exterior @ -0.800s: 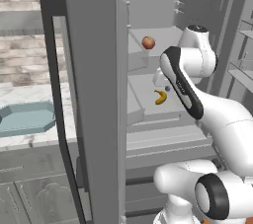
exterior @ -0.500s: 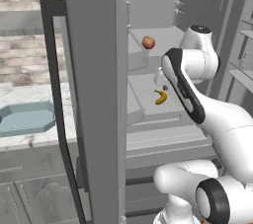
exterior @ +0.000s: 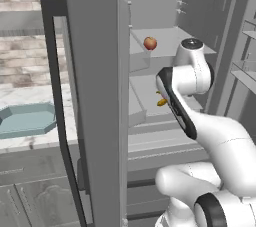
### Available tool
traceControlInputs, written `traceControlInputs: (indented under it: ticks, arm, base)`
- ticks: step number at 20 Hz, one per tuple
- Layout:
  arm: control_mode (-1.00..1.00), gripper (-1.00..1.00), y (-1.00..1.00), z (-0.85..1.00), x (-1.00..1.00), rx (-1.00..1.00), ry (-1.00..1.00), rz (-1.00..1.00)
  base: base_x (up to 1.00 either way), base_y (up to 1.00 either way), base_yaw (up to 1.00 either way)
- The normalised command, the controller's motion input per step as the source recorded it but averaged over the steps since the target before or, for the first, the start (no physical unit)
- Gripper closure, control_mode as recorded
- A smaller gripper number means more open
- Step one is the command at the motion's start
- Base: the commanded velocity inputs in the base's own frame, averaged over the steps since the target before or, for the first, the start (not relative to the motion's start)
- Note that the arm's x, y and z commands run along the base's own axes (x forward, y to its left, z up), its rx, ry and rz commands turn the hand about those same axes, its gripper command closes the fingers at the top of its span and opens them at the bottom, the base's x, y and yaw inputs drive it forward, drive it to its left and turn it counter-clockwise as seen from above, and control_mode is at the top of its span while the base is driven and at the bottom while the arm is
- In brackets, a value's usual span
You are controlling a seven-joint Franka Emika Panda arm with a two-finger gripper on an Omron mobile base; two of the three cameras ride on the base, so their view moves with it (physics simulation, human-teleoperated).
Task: Pick the peach and banana from the fridge and place them inside the tupperware on the counter.
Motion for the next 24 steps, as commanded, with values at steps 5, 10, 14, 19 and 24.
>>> traceControlInputs:
  ticks: [5, 10, 14, 19, 24]
  arm:
    - [-1.00, -1.00, -0.16, -0.27, 0.40, 0.00, 0.00, -0.03]
    - [-1.00, -1.00, -0.37, -0.34, 0.51, 0.00, 0.00, 0.00]
    - [-1.00, -1.00, -0.35, -0.35, 0.45, 0.00, 0.00, 0.00]
    - [-1.00, -1.00, -0.22, -0.35, 0.43, 0.00, 0.00, 0.00]
    - [-1.00, -1.00, -0.04, -0.40, 0.32, 0.01, -0.01, 0.00]
  base:
    - [0.00, 0.00, 0.00]
    - [0.00, 0.00, 0.00]
    - [0.00, 0.00, 0.00]
    - [0.00, 0.00, 0.00]
    - [0.00, 0.00, 0.00]
